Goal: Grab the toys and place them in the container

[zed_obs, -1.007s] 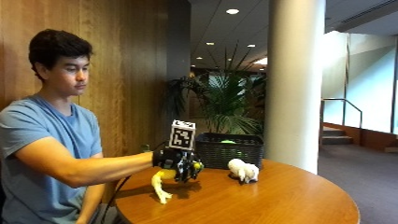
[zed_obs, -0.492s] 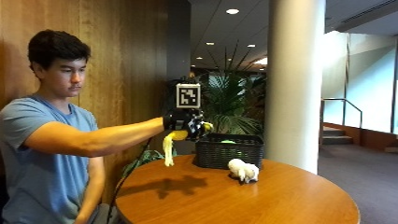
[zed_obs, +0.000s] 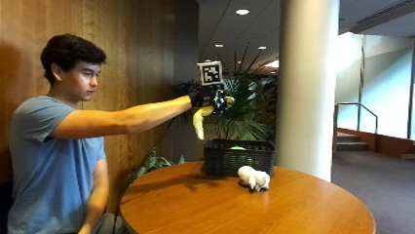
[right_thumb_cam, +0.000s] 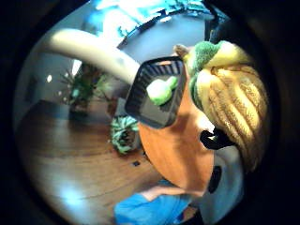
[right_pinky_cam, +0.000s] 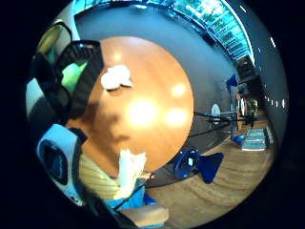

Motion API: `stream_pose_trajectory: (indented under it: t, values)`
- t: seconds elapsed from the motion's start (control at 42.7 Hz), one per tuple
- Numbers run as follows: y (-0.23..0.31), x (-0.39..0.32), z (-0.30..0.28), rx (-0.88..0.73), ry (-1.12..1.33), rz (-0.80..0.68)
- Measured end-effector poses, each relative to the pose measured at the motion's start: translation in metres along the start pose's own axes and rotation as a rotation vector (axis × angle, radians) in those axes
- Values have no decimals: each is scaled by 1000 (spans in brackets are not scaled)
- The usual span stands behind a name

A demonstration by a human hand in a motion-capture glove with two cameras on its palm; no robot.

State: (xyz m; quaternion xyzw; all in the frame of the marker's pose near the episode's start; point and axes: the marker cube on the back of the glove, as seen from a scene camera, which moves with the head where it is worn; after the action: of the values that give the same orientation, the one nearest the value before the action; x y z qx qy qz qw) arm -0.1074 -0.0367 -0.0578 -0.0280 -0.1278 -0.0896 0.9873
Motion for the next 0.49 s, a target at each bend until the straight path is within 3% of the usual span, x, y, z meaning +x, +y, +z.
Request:
stream_pose_trajectory:
  t: [0.141,0.258,0.492]
  values:
    - [-31,-44,-4,-47,9,50]
    - [-46,-90,-5,-31,-6,-109]
    - [-68,-147,29,-6,-11,-208]
